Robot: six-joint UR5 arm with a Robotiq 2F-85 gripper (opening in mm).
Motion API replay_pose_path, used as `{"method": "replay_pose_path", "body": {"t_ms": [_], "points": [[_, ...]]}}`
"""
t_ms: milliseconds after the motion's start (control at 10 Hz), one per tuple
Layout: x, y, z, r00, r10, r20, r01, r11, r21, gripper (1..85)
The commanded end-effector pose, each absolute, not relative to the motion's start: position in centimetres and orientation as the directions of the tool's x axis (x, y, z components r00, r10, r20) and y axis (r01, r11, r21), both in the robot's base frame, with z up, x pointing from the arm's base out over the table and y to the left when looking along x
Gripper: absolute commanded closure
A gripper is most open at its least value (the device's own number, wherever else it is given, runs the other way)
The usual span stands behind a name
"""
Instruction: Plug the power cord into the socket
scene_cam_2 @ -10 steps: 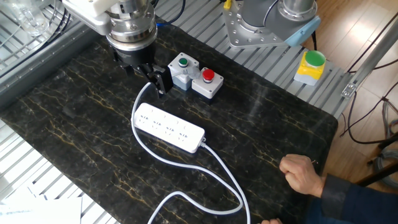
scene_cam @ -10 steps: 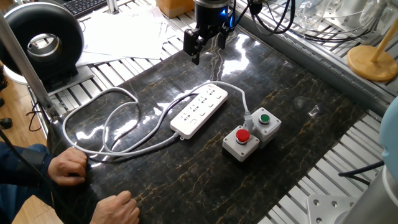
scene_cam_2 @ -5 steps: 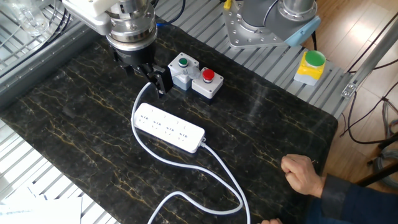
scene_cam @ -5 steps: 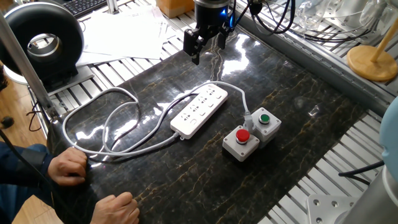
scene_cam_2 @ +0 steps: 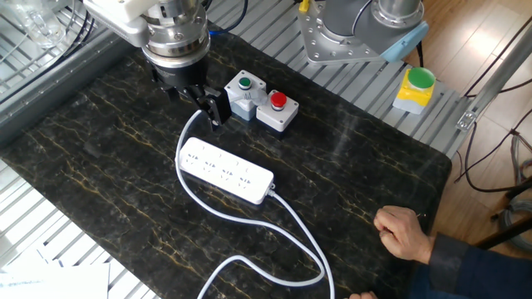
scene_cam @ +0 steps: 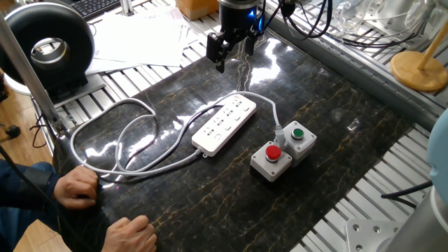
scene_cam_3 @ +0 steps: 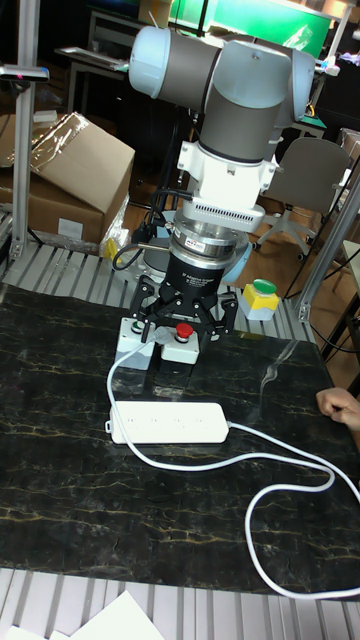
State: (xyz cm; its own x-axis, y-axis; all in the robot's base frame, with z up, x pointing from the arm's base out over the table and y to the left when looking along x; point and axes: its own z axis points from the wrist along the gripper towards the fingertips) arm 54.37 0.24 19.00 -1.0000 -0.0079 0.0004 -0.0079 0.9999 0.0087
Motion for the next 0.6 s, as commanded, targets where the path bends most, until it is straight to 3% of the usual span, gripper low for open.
{"method": "replay_pose_path", "body": {"t_ms": [0, 100, 500], "points": [[54.4, 0.5, 19.0, -1.0, -0.008, 0.0, -0.008, 1.0, 0.009, 1.7], [56.3, -2.8, 19.3, -0.993, 0.09, -0.083, 0.099, 0.988, -0.12, 84.0], [56.3, -2.4, 19.2, -0.991, 0.105, -0.086, 0.115, 0.987, -0.117, 84.0]]}}
